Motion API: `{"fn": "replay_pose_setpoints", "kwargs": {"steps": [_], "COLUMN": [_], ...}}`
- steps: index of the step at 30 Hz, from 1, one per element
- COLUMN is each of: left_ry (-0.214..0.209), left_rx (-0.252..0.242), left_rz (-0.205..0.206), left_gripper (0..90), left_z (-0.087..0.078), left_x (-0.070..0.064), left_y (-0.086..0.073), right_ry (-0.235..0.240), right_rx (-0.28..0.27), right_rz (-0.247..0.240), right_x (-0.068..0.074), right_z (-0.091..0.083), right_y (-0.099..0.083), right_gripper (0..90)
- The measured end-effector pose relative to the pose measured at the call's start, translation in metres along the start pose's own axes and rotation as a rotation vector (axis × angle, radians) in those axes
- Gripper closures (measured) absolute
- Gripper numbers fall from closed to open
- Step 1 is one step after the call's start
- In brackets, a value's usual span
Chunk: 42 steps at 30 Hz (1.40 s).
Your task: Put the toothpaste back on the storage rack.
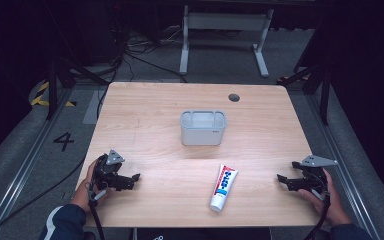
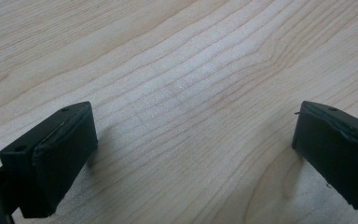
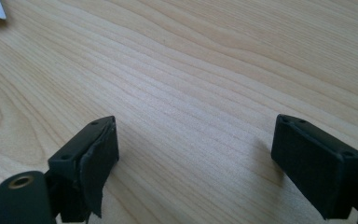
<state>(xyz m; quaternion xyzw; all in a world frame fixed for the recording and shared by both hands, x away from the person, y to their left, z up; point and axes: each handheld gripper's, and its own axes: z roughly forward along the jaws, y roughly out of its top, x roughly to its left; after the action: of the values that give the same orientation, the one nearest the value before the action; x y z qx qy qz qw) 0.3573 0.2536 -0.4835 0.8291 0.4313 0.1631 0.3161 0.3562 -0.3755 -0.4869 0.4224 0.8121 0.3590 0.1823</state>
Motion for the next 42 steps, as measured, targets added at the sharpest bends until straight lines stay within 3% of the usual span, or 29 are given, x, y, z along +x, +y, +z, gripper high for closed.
{"fn": "replay_pose_setpoints", "kwargs": {"steps": [17,21,22,31,33,34,35,38,39,40,42], "left_ry": [-0.027,-0.027,-0.036,-0.037,-0.034,-0.037,-0.027,-0.038,-0.044,-0.04,-0.049], "left_rx": [0.006,0.001,0.001,0.004,0.022,0.043,0.056,0.073,0.075,0.065,0.066], "left_rz": [0.029,0.062,0.032,0.057,0.059,0.033,0.054,0.046,0.062,0.081,0.086], "left_gripper": [0.3,0.3,0.3,0.4,0.5,0.5,0.7,10.9,20.5,23.0,14.1], "left_z": [-0.004,-0.006,-0.006,-0.007,-0.007,-0.007,-0.008,-0.009,-0.01,-0.01,-0.009], "left_x": [0.002,0.004,0.002,0.004,0.004,0.002,0.002,-0.005,-0.007,-0.009,-0.016], "left_y": [-0.004,-0.005,-0.007,-0.006,-0.004,-0.003,-0.001,0.006,0.008,0.01,0.015], "right_ry": [-0.002,0.003,0.003,0.021,0.021,0.021,0.022,0.021,0.021,0.021,0.02], "right_rx": [0.0,0.004,0.007,0.014,0.013,0.013,0.012,0.009,0.009,0.008,0.003], "right_rz": [-0.002,-0.009,-0.01,-0.023,-0.022,-0.023,-0.022,-0.021,-0.021,-0.021,-0.019], "right_x": [0.0,0.0,0.0,-0.001,-0.001,-0.001,-0.001,-0.001,-0.001,-0.001,-0.001], "right_z": [0.0,0.0,-0.001,-0.001,-0.001,-0.001,-0.001,-0.001,-0.001,-0.001,-0.001], "right_y": [0.0,0.0,0.001,0.001,0.001,0.001,0.001,0.001,0.0,0.0,0.0], "right_gripper": [15.3,15.3,15.4,15.6,15.6,15.6,15.5,15.4,15.4,15.5,15.4]}}
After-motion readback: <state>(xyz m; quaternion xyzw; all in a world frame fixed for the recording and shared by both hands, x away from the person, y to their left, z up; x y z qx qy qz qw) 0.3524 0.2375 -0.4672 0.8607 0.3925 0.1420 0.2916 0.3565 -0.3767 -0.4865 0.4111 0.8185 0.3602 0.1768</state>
